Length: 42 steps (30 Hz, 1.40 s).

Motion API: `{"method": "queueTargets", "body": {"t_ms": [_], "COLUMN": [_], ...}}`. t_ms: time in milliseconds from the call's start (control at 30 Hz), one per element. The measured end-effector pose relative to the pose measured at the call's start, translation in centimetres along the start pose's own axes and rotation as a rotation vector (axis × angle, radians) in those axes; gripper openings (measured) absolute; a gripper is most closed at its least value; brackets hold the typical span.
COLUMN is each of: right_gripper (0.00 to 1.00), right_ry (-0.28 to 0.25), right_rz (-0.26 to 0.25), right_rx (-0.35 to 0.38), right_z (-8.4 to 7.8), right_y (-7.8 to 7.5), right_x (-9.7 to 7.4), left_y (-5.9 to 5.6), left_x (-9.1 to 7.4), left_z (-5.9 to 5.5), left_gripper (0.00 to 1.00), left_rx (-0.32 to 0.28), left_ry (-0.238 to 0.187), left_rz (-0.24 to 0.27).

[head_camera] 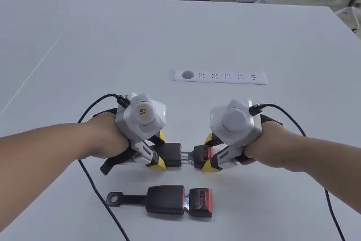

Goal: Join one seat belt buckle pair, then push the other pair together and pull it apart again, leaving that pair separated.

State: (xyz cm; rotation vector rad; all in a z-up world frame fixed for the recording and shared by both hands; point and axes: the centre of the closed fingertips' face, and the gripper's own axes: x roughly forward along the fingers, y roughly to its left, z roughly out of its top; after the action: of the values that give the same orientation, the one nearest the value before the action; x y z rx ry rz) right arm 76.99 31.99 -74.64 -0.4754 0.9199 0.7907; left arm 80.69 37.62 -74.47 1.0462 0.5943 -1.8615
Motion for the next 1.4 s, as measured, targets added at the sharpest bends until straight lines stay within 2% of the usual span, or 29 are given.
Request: {"method": "queueTargets", "body": {"t_ms": [200,367,567,700,767,900,1033,1400], "right_gripper": [0.32,0.31,0.3,0.3,0.3,0.3,0.29,0.3], "right_ry": [0.003,0.002,0.014,0.014,0.014,0.017,0.039,0.047], "right_rz": [0.009,0.006,0.004,0.008,0.005,0.011,0.006,0.013], "right_rx": [-0.014,-0.018,-0.024,-0.026,-0.033,-0.028,-0.046,-0.05], "right_z": [0.2,0.4,0.6,0.9,1.6,1.5,1.9,1.8], "right_y": [0.1,0.1,0.0,0.1,0.2,0.1,0.2,0.2], "right_x": [0.1,0.2,0.3,0.4,0.8,0.7,1.0,1.0], "left_y": [0.0,-0.1,-0.1,-0.1,-0.1,-0.1,0.0,-0.1], "left_x": [0.0,0.0,0.1,0.1,0.1,0.1,0.1,0.2], "left_z": [0.0,0.0,0.1,0.1,0.1,0.2,0.2,0.1], "left_gripper": [0.33,0.32,0.32,0.32,0.32,0.31,0.31,0.31], "left_rx": [-0.003,-0.006,-0.006,-0.008,-0.007,-0.006,-0.002,-0.008], "left_ry": [-0.005,-0.034,-0.024,-0.037,-0.038,-0.038,-0.038,-0.029], "left_rz": [-0.003,-0.013,-0.021,-0.024,-0.024,-0.022,-0.032,-0.032]}}
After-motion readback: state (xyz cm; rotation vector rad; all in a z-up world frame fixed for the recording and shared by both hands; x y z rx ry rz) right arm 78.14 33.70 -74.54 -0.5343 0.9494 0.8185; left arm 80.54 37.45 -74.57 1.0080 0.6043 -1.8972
